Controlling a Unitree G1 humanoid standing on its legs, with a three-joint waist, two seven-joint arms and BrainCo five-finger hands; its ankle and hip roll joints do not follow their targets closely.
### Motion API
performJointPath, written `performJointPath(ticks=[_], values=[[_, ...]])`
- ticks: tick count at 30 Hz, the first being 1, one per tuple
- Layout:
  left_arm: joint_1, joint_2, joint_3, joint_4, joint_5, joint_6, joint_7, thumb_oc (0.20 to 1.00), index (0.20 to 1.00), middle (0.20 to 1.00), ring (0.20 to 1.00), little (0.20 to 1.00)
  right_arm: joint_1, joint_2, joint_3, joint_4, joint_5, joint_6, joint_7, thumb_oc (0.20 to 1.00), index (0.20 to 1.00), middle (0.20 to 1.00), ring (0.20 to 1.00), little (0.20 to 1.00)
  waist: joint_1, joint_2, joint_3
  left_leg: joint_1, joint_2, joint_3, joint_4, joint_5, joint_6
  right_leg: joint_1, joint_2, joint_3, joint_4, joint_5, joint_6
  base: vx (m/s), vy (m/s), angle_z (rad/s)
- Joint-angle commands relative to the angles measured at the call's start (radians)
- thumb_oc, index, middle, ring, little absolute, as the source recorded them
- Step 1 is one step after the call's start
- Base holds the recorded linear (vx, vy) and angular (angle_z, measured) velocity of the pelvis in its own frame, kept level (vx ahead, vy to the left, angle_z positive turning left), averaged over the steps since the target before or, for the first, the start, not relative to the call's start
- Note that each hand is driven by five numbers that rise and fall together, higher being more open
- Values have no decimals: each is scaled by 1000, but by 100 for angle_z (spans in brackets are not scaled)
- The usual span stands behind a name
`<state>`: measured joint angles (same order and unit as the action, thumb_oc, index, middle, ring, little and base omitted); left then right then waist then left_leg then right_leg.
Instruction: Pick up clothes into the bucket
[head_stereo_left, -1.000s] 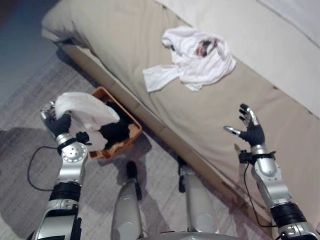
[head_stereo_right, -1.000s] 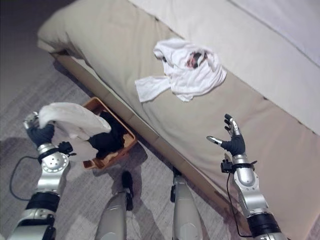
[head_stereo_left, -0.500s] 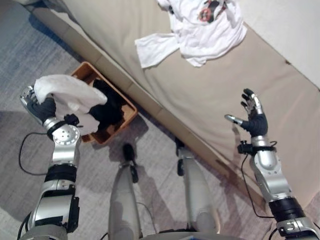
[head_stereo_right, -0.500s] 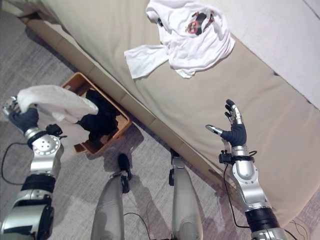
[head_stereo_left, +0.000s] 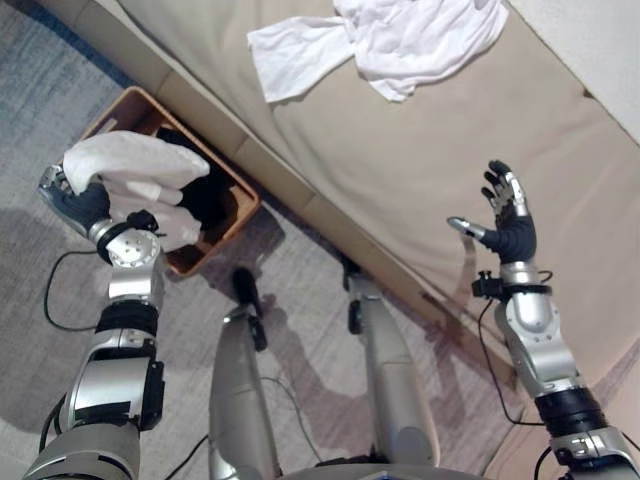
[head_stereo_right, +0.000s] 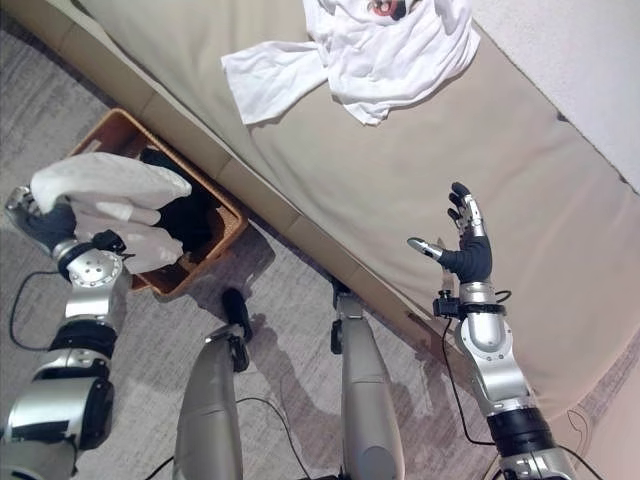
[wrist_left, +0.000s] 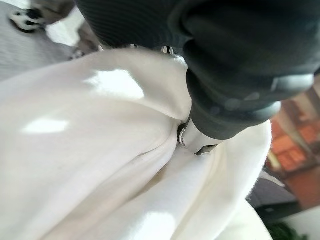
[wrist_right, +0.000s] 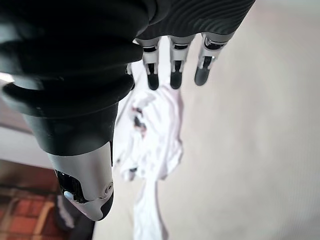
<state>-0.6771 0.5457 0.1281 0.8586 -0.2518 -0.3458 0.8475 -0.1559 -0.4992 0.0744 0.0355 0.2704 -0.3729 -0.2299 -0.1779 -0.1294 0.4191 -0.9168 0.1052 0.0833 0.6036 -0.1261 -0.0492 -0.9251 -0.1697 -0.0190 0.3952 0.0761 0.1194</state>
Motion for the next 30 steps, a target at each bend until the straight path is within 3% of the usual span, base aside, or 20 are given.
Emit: performJointPath(ticks=[1, 2, 3, 4, 5, 7, 14, 23, 30], values=[[15, 20, 49, 51, -29, -55, 49, 200, 200, 200, 200, 200, 52, -54, -21, -93, 47, -75, -21, 1000, 1000, 1000, 1000, 1000, 11, -2, -84, -56, -14, -20, -73, 75, 16, -32, -41, -14, -20, 89, 48, 0, 0, 0], [19, 21, 51, 53, -29, -54, 55, 200, 200, 200, 200, 200, 53, -55, -19, -95, 53, -77, -19, 1000, 1000, 1000, 1000, 1000, 15, 2, -90, -48, -9, -28, -70, 45, 10, -29, -34, -11, -10, 63, 55, 0, 0, 0], [23, 16, 58, 60, -42, -57, 63, 200, 200, 200, 200, 200, 53, -58, -18, -99, 57, -79, -21, 1000, 1000, 1000, 1000, 1000, 12, -3, -85, -66, -10, -23, -68, 75, 15, -42, -40, -14, -15, 88, 47, 84, -21, 2], [25, 12, 62, 71, -53, -56, 66, 200, 200, 200, 200, 200, 53, -57, -14, -96, 60, -80, -23, 1000, 1000, 1000, 1000, 1000, 16, -1, -91, -58, -5, -32, -65, 46, 8, -37, -35, -13, -6, 62, 55, -72, -22, 1], [27, 5, 74, 83, -79, -60, 70, 200, 200, 200, 200, 200, 52, -58, -10, -97, 62, -83, -27, 1000, 1000, 1000, 1000, 1000, 13, -3, -84, -70, -7, -26, -66, 74, 14, -48, -42, -19, -11, 85, 47, 81, -16, 1], [30, -9, 100, 97, -128, -73, 74, 200, 200, 200, 200, 200, 55, -60, -3, -102, 66, -84, -30, 1000, 1000, 1000, 1000, 1000, 18, 2, -92, -67, -3, -36, -60, 40, 8, -50, -34, -16, 4, 54, 55, 56, -9, 3], [69, -39, 136, 134, -191, -90, 82, 200, 200, 200, 200, 200, 66, -80, 15, -125, 77, -86, -36, 1000, 1000, 1000, 1000, 1000, 23, 4, -106, -77, 1, -39, -58, 37, 8, -67, -32, -18, 14, 48, 52, 3, -1, 0], [40, -28, 66, 55, -150, -115, 51, 200, 200, 200, 200, 200, 69, -86, 8, -131, 70, -89, -36, 1000, 1000, 1000, 1000, 1000, 18, 1, -113, -88, 0, -47, -74, 45, 8, -80, -32, -24, 8, 50, 51, 1, -1, 1], [-17, 18, -13, 70, -88, -73, -30, 200, 200, 200, 200, 200, 52, -81, -12, -117, 58, -86, -21, 1000, 1000, 1000, 1000, 1000, 5, 4, -128, -114, 0, -47, -74, 49, 10, -106, -31, -21, 9, 54, 51, 0, 0, 0]])
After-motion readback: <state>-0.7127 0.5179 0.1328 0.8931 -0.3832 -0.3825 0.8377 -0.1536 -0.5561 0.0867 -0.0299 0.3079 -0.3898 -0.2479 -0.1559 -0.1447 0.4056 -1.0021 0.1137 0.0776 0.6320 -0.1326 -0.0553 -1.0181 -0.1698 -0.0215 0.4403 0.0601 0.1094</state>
